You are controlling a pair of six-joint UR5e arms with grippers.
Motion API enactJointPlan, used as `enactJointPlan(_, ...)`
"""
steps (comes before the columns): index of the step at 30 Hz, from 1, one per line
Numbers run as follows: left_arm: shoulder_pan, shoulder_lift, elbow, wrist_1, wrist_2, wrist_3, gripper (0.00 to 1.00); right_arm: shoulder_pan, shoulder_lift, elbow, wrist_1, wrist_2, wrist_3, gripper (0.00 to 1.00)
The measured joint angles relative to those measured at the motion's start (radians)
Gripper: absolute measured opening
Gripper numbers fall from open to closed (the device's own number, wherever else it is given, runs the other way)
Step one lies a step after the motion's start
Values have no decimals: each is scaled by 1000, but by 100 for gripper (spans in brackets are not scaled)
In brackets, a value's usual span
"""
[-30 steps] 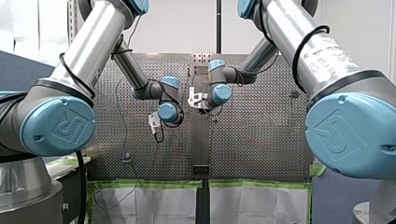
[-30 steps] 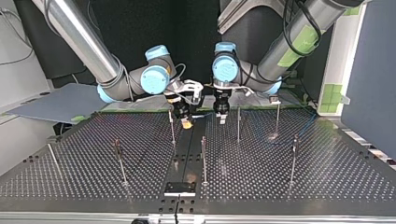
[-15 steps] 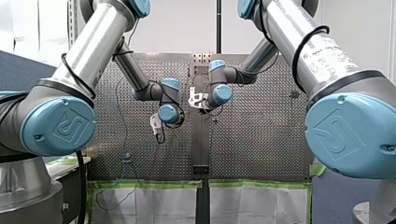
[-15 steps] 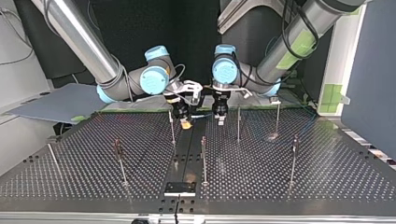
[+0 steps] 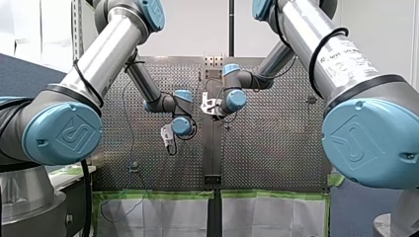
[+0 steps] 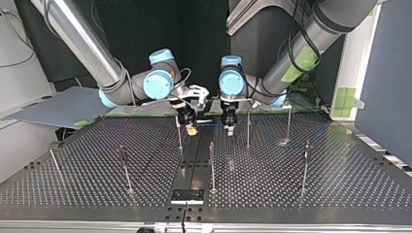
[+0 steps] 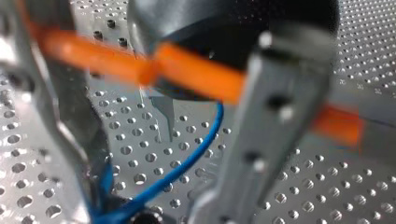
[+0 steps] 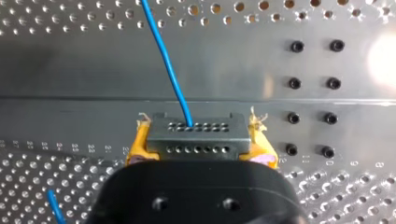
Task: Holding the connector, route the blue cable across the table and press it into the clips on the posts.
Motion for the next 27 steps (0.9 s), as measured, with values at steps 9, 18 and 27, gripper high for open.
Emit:
enactJointPlan(9, 2, -1, 1, 8, 0, 12, 100, -4, 2, 0, -3, 1, 1, 0)
enactJointPlan(18, 4, -1, 2, 11, -2, 33, 62, -4, 2, 0, -5, 1, 1, 0)
enactJointPlan(27, -10, 1, 2, 0, -47, 47, 0, -7, 2, 0, -5, 0, 1, 0)
